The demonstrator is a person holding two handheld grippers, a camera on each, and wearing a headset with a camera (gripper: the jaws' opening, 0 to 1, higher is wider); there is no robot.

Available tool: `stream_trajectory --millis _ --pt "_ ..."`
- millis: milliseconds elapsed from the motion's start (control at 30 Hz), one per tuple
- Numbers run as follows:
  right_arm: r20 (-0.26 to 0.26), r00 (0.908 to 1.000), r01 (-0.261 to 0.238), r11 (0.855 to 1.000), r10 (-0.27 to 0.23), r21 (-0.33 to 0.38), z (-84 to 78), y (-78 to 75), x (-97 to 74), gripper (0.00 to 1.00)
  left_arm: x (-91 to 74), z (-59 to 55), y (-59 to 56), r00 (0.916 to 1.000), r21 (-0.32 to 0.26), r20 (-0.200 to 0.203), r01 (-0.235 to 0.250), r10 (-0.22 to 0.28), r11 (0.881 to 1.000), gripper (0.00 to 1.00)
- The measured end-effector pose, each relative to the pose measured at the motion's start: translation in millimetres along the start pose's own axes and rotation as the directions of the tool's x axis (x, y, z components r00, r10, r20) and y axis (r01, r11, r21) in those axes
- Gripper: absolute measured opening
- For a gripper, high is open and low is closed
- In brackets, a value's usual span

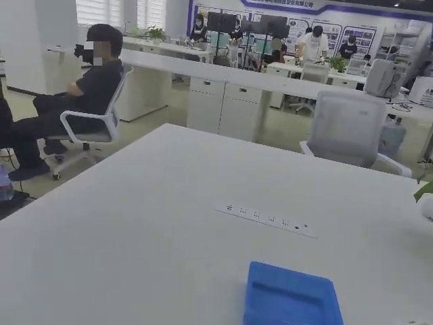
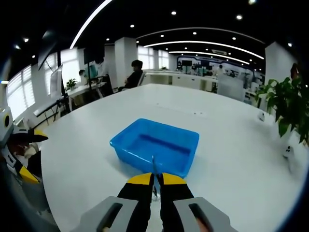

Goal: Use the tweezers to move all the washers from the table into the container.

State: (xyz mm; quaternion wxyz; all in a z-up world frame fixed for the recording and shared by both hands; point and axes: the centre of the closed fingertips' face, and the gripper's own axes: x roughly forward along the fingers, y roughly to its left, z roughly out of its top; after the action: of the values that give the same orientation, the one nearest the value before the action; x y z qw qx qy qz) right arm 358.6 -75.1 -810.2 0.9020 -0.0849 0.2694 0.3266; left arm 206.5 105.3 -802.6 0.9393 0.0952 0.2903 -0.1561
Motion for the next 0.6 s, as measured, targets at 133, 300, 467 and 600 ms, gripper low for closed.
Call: stream_trajectory --millis 133,300,467,600 --pt "-0.002 1.0000 0.002 1.000 -0.002 0.005 0.1 -1.5 0.5 0.02 -0.2 0.5 0.5 1.0000 -0.002 0.003 -0.001 0.001 1.000 0.82" --pt "-0.003 1.0000 0.001 1.000 -0.001 0.006 -0.7 -0.8 0.7 0.02 0.0 0.4 0.2 1.0000 0.000 0.002 -0.001 0.001 1.000 0.82" --pt "0.004 1.0000 0.003 1.000 -0.003 0.014 -0.3 -1.2 1.5 0.02 0.0 -0.2 -0.1 1.0000 0.001 -0.002 -0.001 0.001 1.000 0.82" --pt "0.005 1.0000 0.007 1.000 -0.007 0.013 0.1 -1.5 1.6 0.01 -0.1 0.0 -0.1 1.0000 0.001 -0.002 -0.003 0.003 1.000 0.82"
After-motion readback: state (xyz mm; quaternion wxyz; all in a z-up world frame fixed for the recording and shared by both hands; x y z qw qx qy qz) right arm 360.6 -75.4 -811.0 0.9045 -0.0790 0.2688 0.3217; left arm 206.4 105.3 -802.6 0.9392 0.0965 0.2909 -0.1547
